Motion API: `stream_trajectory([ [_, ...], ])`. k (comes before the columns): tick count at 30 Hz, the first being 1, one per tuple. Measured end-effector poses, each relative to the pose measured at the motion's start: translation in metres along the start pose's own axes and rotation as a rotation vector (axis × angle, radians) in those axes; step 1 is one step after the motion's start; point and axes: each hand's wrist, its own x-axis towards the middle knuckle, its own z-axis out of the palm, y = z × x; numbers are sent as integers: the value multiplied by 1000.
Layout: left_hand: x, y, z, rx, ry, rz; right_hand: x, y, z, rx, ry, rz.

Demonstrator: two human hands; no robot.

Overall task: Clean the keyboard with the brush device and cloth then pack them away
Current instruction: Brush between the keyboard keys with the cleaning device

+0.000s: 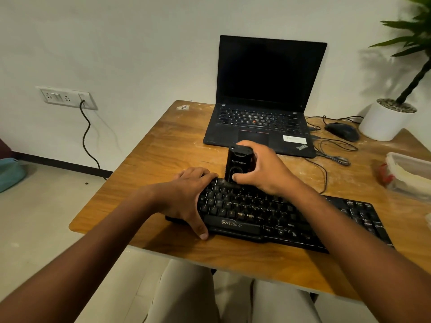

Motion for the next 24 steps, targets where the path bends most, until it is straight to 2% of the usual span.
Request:
stream_trajectory([
  [3,-1,2,-2,8,-9,-1,-8,-3,-28,-200,-79,25],
  [5,0,2,-2,16,-13,-4,-7,-7,-38,-226,-78,18],
  [9,0,2,-2,1,-18,-10,2,-12,-15,-39,32,-18],
  [12,-1,3,-2,-9,-15,-7,1,-2,2,44,28,-23],
  [18,-1,1,-1,-5,-17,-5,-11,3,-44,-252,-96,21],
  [24,-1,1,-1,-15,-19,-16,1,-4,-12,9,58,11],
])
